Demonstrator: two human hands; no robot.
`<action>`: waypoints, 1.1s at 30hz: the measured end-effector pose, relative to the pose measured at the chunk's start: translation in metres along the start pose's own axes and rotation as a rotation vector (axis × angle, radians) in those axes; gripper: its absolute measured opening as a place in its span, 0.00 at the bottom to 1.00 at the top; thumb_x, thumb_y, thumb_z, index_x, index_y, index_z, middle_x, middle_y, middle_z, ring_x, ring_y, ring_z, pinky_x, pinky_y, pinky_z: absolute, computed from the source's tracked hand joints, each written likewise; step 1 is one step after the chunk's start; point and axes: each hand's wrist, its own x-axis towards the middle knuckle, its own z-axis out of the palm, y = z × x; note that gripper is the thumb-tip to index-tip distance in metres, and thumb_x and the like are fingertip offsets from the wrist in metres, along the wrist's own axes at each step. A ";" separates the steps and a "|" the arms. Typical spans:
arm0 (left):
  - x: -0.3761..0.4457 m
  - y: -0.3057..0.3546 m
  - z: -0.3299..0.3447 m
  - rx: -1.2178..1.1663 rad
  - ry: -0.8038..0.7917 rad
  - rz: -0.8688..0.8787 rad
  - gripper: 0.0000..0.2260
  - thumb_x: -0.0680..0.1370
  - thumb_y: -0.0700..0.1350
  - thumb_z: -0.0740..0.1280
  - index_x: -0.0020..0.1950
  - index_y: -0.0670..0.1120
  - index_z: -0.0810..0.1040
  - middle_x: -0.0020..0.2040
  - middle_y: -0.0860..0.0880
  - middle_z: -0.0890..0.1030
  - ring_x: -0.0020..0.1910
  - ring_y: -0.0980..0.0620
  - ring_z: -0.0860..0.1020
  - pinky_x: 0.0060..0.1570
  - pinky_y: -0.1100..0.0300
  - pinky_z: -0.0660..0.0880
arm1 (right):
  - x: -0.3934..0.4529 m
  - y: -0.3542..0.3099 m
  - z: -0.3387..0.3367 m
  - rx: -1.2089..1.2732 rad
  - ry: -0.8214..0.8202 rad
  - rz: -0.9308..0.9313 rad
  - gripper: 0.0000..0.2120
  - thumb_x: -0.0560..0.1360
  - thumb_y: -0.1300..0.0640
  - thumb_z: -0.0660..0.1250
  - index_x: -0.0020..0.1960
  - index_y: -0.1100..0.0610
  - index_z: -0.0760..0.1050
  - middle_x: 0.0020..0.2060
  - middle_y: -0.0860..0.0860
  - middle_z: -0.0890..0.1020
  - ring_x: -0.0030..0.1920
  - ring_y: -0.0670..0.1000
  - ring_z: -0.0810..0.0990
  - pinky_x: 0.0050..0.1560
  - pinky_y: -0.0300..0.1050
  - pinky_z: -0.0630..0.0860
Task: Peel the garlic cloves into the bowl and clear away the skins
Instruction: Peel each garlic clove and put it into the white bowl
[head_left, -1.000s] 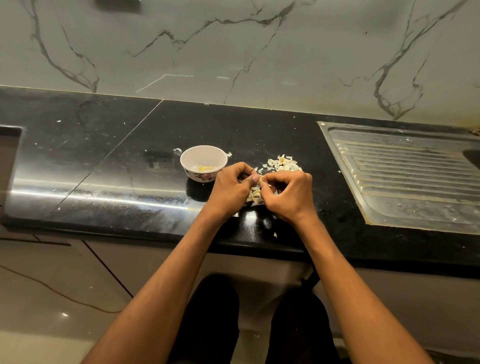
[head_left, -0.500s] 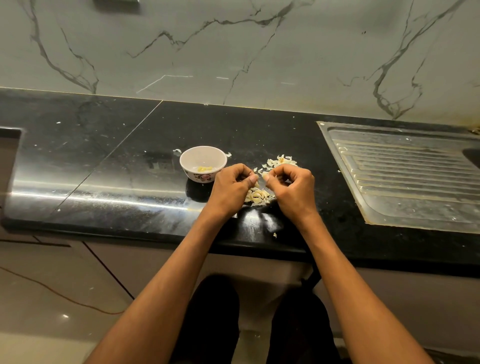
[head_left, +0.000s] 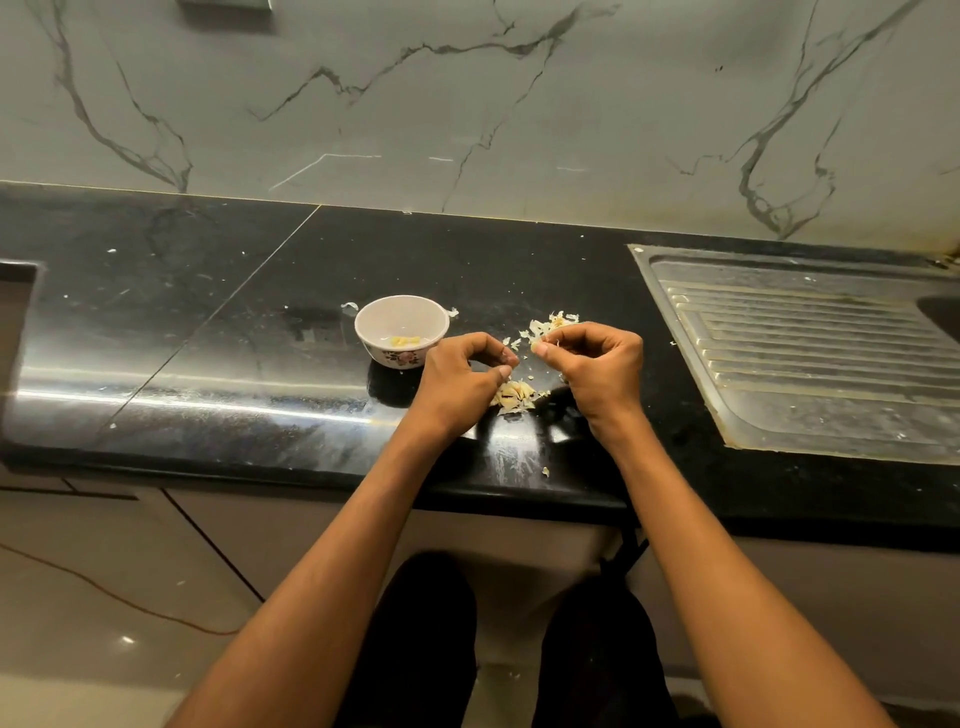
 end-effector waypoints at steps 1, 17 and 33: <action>0.001 -0.001 0.000 -0.011 0.002 0.001 0.07 0.76 0.35 0.73 0.46 0.47 0.85 0.44 0.51 0.86 0.42 0.57 0.83 0.48 0.58 0.80 | 0.003 0.001 -0.002 -0.006 0.014 0.009 0.09 0.67 0.66 0.82 0.38 0.55 0.85 0.36 0.51 0.87 0.38 0.49 0.85 0.43 0.44 0.82; 0.057 0.015 0.038 0.068 0.030 0.136 0.08 0.79 0.38 0.70 0.57 0.44 0.85 0.50 0.48 0.86 0.50 0.53 0.83 0.50 0.67 0.78 | 0.044 0.018 -0.002 -0.250 0.099 -0.124 0.07 0.71 0.64 0.79 0.42 0.54 0.85 0.40 0.49 0.85 0.41 0.51 0.85 0.44 0.46 0.82; 0.078 0.007 0.043 -0.419 -0.036 -0.104 0.02 0.78 0.35 0.73 0.49 0.38 0.84 0.40 0.44 0.85 0.38 0.51 0.81 0.42 0.59 0.78 | 0.045 0.020 0.002 -0.221 0.078 -0.140 0.04 0.73 0.60 0.79 0.43 0.58 0.84 0.39 0.49 0.84 0.35 0.42 0.78 0.38 0.36 0.77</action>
